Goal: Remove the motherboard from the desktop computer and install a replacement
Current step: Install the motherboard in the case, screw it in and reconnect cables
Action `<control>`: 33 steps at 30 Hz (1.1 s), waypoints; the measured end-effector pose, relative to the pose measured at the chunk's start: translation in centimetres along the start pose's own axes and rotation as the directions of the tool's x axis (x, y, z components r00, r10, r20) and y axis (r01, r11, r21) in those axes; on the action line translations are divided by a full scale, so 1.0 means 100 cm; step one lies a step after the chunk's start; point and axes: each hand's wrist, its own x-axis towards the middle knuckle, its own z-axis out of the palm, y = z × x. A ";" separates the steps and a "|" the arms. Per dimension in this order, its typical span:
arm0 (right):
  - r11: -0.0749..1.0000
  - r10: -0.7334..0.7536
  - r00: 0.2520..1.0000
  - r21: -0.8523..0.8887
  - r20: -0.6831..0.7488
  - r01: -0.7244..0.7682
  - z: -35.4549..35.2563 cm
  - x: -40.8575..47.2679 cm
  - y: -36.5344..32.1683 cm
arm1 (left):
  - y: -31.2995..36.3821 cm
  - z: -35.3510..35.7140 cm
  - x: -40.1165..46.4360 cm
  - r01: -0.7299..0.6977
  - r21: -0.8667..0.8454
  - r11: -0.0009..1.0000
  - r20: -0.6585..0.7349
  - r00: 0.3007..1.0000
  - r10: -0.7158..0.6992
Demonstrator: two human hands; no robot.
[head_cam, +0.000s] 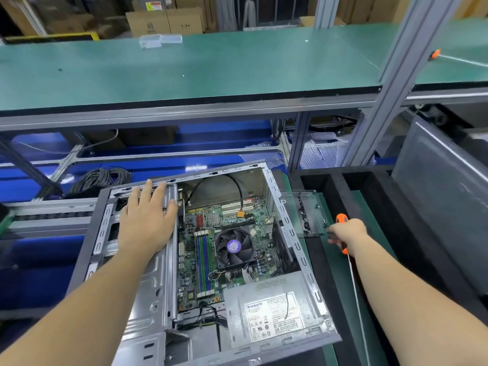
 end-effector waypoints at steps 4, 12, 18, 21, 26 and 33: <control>1.000 0.014 1.000 0.008 -0.013 -0.014 0.002 0.008 0.002 | 0.001 0.000 0.000 0.002 0.010 1.000 -0.017 1.000 -0.002; 0.999 -0.033 0.999 -0.038 0.033 0.034 -0.004 0.025 -0.019 | -0.001 0.003 0.002 -0.001 0.032 0.999 -0.032 0.999 0.002; 0.999 -0.028 0.996 -0.016 0.081 0.029 -0.001 0.030 -0.017 | 0.001 0.003 0.002 0.003 0.026 1.000 -0.042 0.999 -0.002; 0.999 -0.022 0.996 -0.026 0.084 0.025 -0.005 0.024 -0.012 | 0.001 0.002 0.003 0.003 0.029 1.000 -0.041 0.999 -0.002; 1.000 -0.031 0.998 0.006 0.046 0.031 -0.009 0.009 0.002 | 0.001 0.002 0.003 0.006 0.042 0.999 -0.041 0.999 -0.004; 0.994 0.011 0.997 0.106 -0.073 -0.003 -0.016 -0.007 0.011 | 0.000 0.003 0.003 -0.004 0.040 0.999 -0.044 0.999 0.006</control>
